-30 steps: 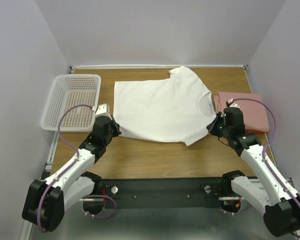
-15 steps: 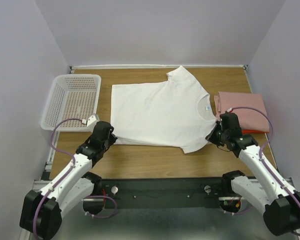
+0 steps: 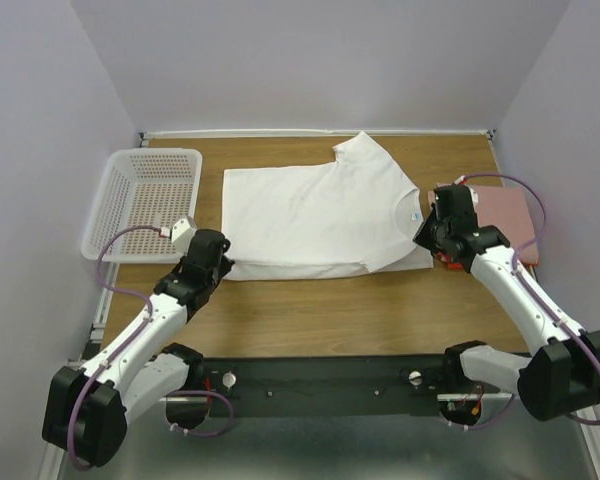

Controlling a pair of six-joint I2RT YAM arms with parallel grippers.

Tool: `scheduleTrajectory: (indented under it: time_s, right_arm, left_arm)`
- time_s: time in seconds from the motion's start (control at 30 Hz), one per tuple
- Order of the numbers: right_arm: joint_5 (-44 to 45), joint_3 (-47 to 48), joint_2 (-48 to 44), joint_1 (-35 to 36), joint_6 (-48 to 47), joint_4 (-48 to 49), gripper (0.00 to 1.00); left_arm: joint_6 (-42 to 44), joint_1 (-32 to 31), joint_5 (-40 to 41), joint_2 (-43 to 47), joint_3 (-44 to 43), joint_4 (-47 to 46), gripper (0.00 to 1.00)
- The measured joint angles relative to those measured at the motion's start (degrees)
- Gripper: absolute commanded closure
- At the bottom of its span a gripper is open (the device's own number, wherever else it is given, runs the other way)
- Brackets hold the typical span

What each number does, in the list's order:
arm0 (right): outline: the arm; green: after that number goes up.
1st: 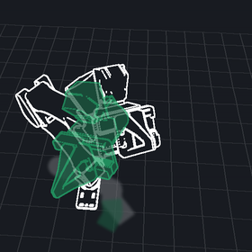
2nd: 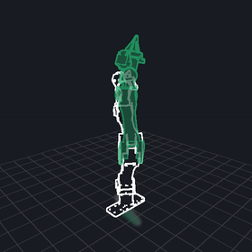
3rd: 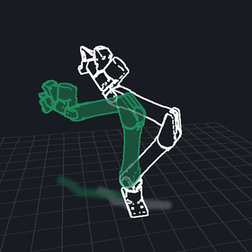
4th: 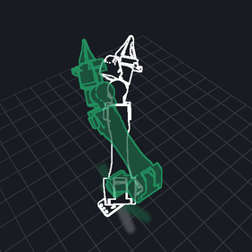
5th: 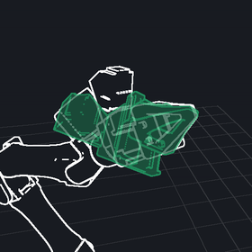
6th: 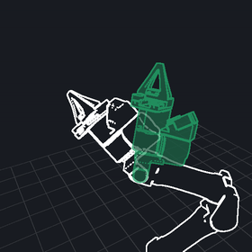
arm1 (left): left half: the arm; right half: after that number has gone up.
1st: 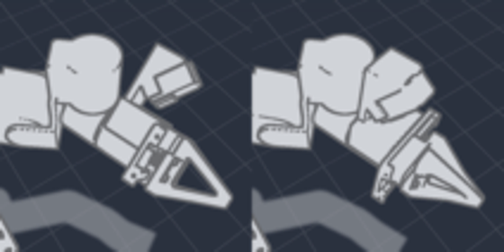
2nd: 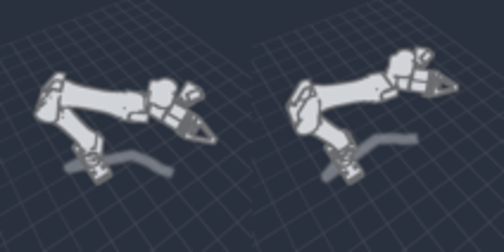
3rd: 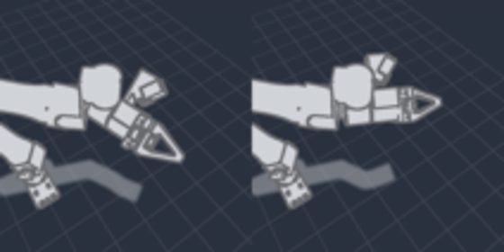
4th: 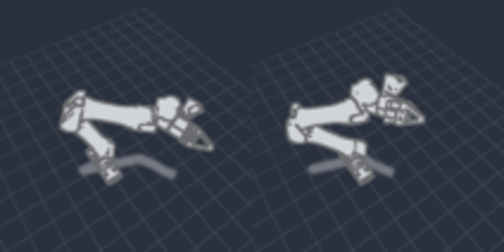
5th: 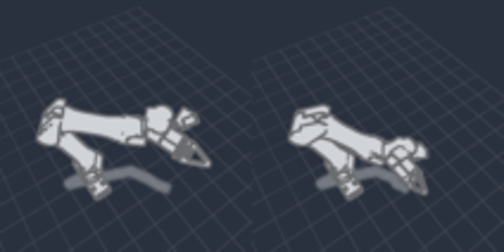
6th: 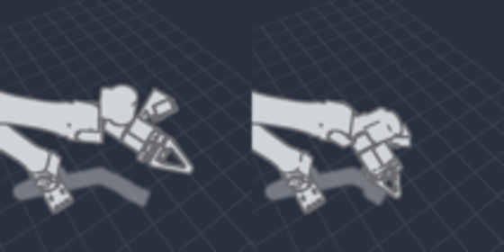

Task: Fold and stack the t-shirts
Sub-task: Fold the tshirt

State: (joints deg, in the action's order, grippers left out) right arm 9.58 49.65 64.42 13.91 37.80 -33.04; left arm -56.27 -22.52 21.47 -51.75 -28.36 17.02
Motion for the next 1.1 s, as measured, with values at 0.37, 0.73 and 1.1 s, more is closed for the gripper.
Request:
scheduleTrajectory:
  time_s: [0.37, 0.73, 1.1]
  right_arm:
    - [0.68, 10.86, 12.66, 0.0, -2.49, 2.36, 0.99]
    - [0.87, 18.71, 24.7, 0.0, -3.96, 4.2, 0.99]
    - [1.33, 27.93, 38.51, -0.46, -4.17, 5.25, 0.81]
  left_arm:
    - [0.57, 0.02, 3.61, -4.98, -3.13, -0.52, 1.0]
    - [1.97, 1.86, 4.81, -13.6, -5.99, -2.82, 1.0]
    - [2.82, 5.44, 5.16, -23.41, -9.86, -3.96, 0.42]
